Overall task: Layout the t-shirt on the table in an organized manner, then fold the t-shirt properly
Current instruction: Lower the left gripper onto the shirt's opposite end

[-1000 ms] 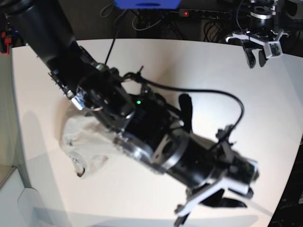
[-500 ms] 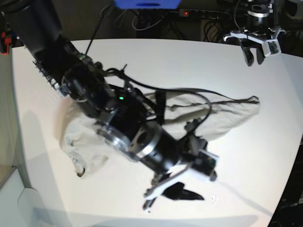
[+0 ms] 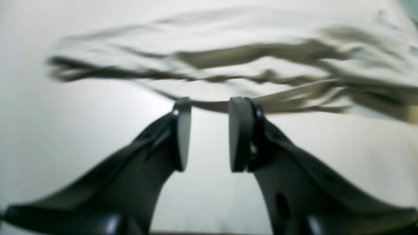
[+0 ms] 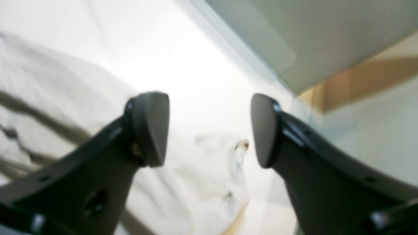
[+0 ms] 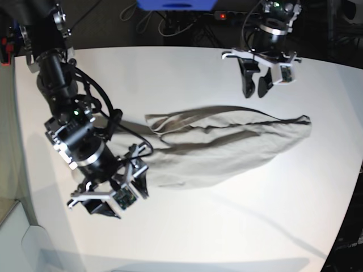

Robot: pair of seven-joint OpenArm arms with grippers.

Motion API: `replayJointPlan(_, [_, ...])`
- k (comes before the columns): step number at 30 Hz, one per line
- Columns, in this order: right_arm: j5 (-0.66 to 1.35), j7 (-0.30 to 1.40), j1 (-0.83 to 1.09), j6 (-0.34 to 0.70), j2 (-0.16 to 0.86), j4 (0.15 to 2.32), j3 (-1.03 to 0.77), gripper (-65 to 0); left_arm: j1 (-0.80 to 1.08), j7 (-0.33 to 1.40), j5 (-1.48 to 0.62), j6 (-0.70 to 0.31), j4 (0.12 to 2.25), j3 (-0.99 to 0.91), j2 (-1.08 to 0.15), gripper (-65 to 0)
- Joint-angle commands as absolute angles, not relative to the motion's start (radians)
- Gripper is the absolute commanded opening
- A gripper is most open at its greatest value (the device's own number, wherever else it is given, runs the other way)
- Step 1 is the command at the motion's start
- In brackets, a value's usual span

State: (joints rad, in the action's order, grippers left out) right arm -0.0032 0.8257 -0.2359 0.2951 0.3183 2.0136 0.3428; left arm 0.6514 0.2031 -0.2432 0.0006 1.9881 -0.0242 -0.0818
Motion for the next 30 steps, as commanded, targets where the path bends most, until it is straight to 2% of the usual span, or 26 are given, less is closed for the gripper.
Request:
replayJointPlan(1, [-0.007, 0.802, -0.236, 0.298, 0.321, 2.029, 0.312, -21.9, 0.625, 0.214, -0.248, 0.004, 2.000, -0.007, -0.081, -45.5])
replayJointPlan(5, [-0.007, 0.802, -0.171, 0.298, 0.317, 2.031, 0.245, -21.2, 0.510, 0.383, -0.249, 0.005, 1.994, 0.061, -0.074, -45.5])
replayJointPlan(9, [-0.007, 0.800, -0.128, 0.298, 0.321, 2.031, 0.214, -21.2, 0.403, 0.470, -0.249, 0.005, 1.991, 0.099, -0.056, -45.5])
replayJointPlan(18, [-0.007, 0.800, -0.122, 0.298, 0.323, 2.031, 0.199, -21.2, 0.242, 0.553, -0.243, 0.005, 1.831, 0.102, 0.038, -45.9])
replayJointPlan(23, [-0.007, 0.800, -0.127, 0.298, 0.321, 2.029, 0.199, -21.2, 0.197, 0.556, -0.240, 0.005, 1.693, 0.102, 0.036, -45.9])
replayJointPlan(30, [-0.007, 0.800, -0.133, 0.298, 0.321, 2.028, 0.200, -21.1, 0.176, 0.556, -0.239, 0.005, 1.603, 0.102, 0.031, -45.9])
